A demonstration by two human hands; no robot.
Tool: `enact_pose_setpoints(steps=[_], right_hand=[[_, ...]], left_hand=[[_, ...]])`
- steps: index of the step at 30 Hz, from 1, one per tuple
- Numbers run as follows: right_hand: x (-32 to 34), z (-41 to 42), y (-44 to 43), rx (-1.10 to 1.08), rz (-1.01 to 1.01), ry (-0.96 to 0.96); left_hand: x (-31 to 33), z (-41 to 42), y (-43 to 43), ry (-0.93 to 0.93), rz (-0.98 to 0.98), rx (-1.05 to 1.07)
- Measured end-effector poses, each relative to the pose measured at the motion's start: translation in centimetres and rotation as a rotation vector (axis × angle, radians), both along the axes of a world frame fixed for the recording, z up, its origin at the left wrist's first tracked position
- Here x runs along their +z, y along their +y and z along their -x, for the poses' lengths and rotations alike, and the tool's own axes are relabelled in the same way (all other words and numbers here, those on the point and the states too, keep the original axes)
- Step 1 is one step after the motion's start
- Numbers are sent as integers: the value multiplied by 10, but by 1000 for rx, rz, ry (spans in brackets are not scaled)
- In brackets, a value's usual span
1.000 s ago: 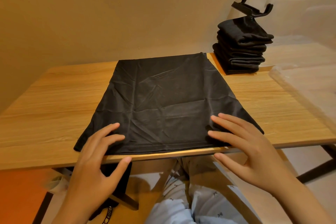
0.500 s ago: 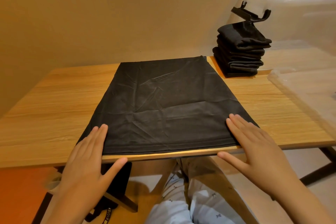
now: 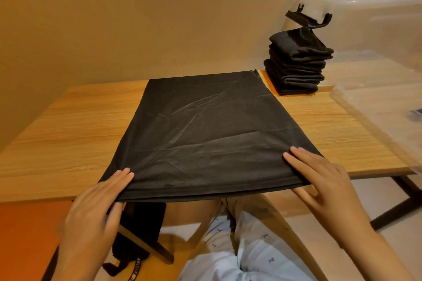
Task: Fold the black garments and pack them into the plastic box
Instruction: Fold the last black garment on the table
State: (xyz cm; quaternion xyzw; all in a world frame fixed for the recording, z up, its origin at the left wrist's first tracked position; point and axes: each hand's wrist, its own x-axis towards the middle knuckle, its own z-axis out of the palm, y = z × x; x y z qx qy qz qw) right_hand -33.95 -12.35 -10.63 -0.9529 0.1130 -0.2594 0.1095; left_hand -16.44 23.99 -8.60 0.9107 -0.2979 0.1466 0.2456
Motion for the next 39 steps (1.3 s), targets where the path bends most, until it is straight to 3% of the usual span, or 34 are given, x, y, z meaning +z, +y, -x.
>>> enact_pose_setpoints(steps=[6, 9, 14, 24, 28, 30, 35, 39], right_hand=[[3, 5, -11, 73, -35, -52], [4, 5, -10, 114, -157, -132], [14, 8, -19, 107, -239, -254], [76, 13, -22, 126, -128, -381], [50, 24, -20, 53, -165, -180], [45, 27, -18, 24, -199, -120], [68, 24, -19, 71, -200, -205], [97, 7, -21, 51, -145, -328]], left_hand=[[-5, -3, 9, -11, 4, -31], [-5, -3, 11, -17, 15, -53], [11, -7, 17, 77, 122, -45], [60, -6, 14, 19, 294, -69], [36, 1, 24, 147, 264, -83], [33, 1, 29, 124, 253, -86], [59, 2, 31, 192, 283, -49], [92, -1, 23, 142, 300, -45]])
